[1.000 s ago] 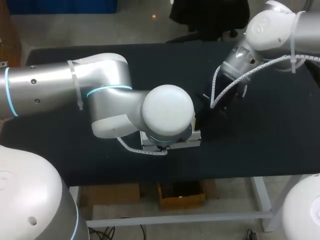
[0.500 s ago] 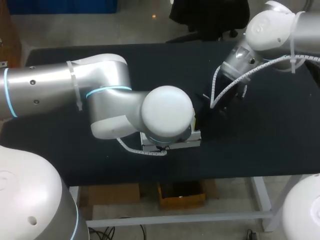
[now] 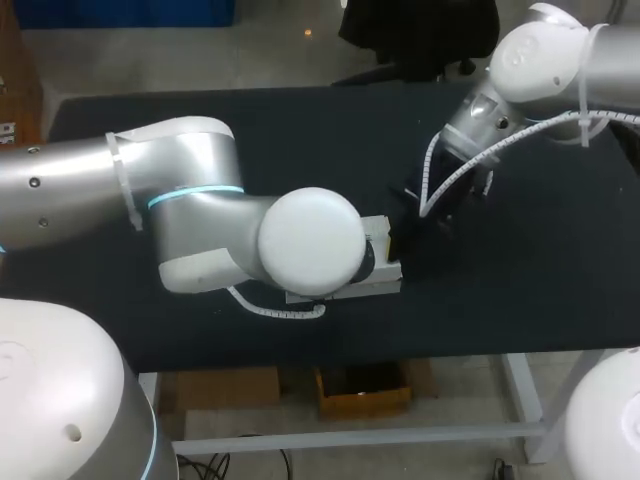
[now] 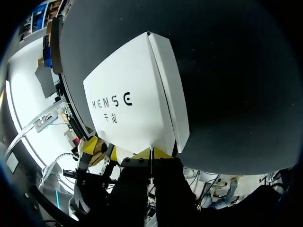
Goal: Assemble the packaging by folding the flat box into shape, placing the metal phone stand inside, and closing the box properly
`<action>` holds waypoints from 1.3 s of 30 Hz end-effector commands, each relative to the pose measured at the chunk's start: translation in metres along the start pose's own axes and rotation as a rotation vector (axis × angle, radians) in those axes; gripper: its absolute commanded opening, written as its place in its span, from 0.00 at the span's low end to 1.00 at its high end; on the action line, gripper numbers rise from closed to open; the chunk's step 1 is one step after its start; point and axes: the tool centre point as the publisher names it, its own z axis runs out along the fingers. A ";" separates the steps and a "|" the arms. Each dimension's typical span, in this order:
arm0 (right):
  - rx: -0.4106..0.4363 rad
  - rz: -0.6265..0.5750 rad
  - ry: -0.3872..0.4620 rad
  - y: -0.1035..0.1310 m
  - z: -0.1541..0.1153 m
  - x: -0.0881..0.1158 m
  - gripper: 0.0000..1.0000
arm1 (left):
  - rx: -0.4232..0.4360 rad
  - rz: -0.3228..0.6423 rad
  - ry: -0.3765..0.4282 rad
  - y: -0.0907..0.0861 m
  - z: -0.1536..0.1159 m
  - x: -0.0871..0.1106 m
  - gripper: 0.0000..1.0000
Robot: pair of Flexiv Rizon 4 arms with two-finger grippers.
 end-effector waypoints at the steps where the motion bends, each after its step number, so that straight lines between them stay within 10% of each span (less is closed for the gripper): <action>1: 0.004 -0.002 -0.002 0.001 0.001 0.000 0.00 | 0.057 -0.035 -0.001 0.015 -0.015 -0.004 0.41; 3: 0.005 -0.003 -0.002 0.001 0.001 0.000 0.00 | 0.089 -0.071 0.024 0.017 -0.018 -0.009 0.31; 4: 0.005 -0.002 -0.002 0.001 0.002 0.000 0.00 | 0.104 -0.087 0.040 0.019 -0.019 -0.012 0.03; 5: 0.006 -0.002 -0.002 0.001 0.002 0.000 0.00 | 0.115 -0.104 0.040 0.020 -0.020 -0.014 0.00; 39: 0.006 0.003 -0.004 0.000 0.006 -0.003 0.00 | 0.140 -0.217 0.284 0.023 0.025 -0.011 0.00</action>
